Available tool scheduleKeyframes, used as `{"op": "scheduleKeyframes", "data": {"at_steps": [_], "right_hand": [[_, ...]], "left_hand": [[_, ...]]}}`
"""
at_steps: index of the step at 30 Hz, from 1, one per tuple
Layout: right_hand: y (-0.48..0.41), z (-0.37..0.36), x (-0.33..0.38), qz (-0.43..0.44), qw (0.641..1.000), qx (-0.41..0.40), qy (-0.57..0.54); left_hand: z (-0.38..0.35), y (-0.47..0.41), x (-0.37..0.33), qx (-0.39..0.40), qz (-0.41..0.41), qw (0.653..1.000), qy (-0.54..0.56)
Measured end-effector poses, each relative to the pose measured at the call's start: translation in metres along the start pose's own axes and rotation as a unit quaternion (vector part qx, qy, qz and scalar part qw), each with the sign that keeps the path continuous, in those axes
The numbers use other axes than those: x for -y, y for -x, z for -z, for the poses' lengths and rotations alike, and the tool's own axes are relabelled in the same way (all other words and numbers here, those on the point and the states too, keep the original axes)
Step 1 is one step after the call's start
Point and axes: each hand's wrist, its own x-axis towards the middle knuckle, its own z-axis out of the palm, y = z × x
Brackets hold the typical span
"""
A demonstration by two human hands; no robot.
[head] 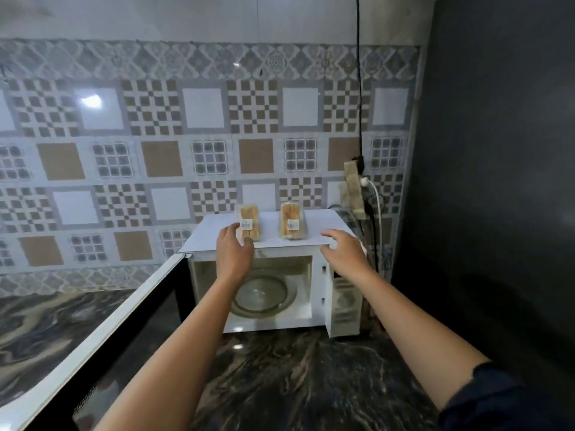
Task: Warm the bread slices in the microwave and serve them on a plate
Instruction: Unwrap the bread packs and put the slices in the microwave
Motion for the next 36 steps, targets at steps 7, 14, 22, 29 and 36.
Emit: {"op": "scheduleKeyframes", "data": {"at_steps": [7, 14, 22, 29, 36], "right_hand": [[-0.087, -0.042, 0.009, -0.098, 0.994, 0.052, -0.015], [-0.137, -0.071, 0.006, -0.181, 0.977, 0.112, 0.019], [-0.173, -0.090, 0.008, -0.175, 0.980, 0.089, -0.012], [-0.182, -0.097, 0.021, -0.158, 0.982, 0.100, 0.004], [-0.162, -0.097, 0.008, -0.171, 0.965, 0.101, -0.174]], "left_hand": [[-0.027, -0.090, 0.033, 0.105, 0.083, 0.984, -0.122], [-0.050, -0.126, 0.044, 0.175, 0.157, 0.966, -0.106], [-0.054, -0.152, 0.041, 0.191, 0.125, 0.964, -0.137], [-0.053, -0.162, 0.051, 0.234, 0.134, 0.958, -0.096], [-0.063, -0.163, 0.077, 0.241, 0.100, 0.965, -0.010]]}}
